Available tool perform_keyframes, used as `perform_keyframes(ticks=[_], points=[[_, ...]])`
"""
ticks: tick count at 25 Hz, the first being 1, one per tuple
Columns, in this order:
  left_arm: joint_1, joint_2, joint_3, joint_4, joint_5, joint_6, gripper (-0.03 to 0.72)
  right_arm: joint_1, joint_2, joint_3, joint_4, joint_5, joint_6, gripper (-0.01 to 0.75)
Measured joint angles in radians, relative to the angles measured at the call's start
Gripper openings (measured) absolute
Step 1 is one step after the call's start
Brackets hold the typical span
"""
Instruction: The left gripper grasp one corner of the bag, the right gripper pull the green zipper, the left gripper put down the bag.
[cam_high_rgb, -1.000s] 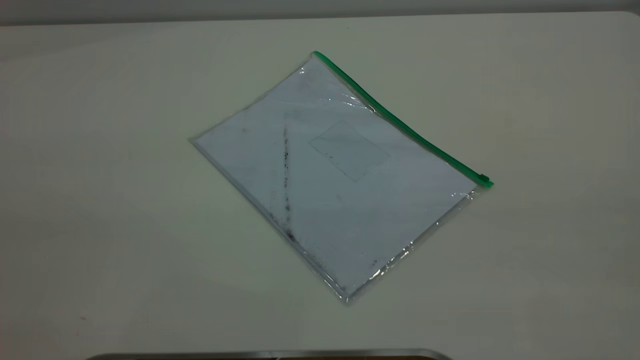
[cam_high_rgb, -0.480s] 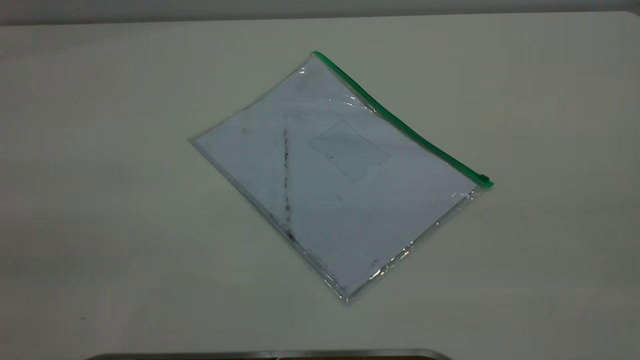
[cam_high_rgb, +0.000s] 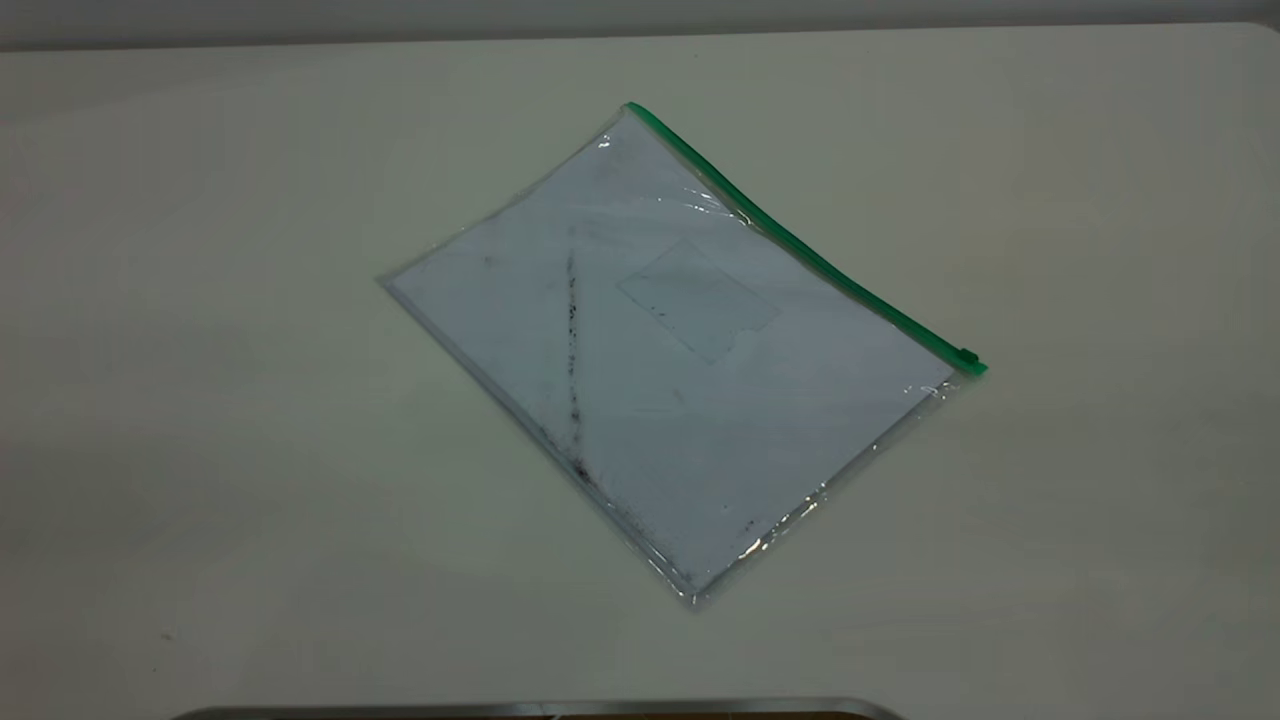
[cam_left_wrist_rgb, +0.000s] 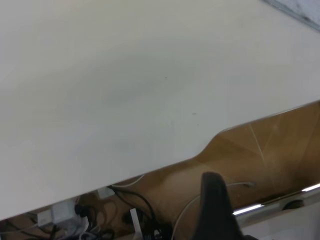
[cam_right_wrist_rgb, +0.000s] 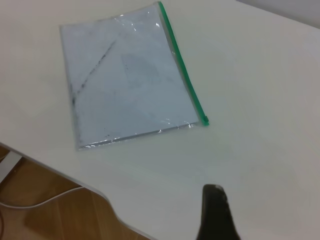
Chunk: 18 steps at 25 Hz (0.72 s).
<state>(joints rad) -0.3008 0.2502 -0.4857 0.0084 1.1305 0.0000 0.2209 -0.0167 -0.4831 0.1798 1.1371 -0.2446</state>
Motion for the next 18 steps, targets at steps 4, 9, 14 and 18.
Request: perform_keyframes(ticks=[4, 9, 14, 18], points=[[0.044, -0.027, 0.001, 0.000, -0.002, 0.000, 0.590, 0.000, 0.000, 0.000, 0.000, 0.000, 0.000, 0.539], [0.213, -0.128, 0.001, 0.003, -0.001, 0.000, 0.590, 0.000, 0.000, 0.000, 0.000, 0.000, 0.000, 0.539], [0.275, -0.239, 0.001, 0.001, 0.000, 0.008, 0.590, 0.000, 0.000, 0.000, 0.000, 0.000, 0.001, 0.539], [0.278, -0.269, 0.001, 0.000, 0.003, 0.008, 0.590, 0.000, 0.000, 0.000, 0.000, 0.000, 0.001, 0.539]])
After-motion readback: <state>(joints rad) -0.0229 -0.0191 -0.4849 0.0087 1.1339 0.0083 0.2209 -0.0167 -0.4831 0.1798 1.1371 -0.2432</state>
